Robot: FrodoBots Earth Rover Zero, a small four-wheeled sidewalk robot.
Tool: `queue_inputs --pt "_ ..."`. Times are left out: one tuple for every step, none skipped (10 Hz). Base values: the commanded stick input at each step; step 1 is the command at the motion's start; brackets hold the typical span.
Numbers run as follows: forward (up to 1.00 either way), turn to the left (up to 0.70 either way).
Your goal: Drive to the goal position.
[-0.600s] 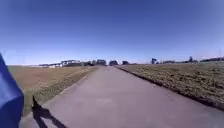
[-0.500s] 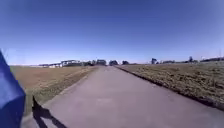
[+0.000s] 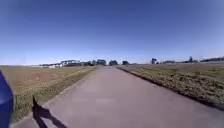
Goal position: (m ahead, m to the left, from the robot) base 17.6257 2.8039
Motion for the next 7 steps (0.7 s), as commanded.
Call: queue_inputs --pt "0.70 0.00" --pt "0.70 0.00" --pt "0.70 0.00" --pt "0.70 0.00" --pt "0.70 0.00" --pt "0.70 0.00" --pt "0.70 0.00"
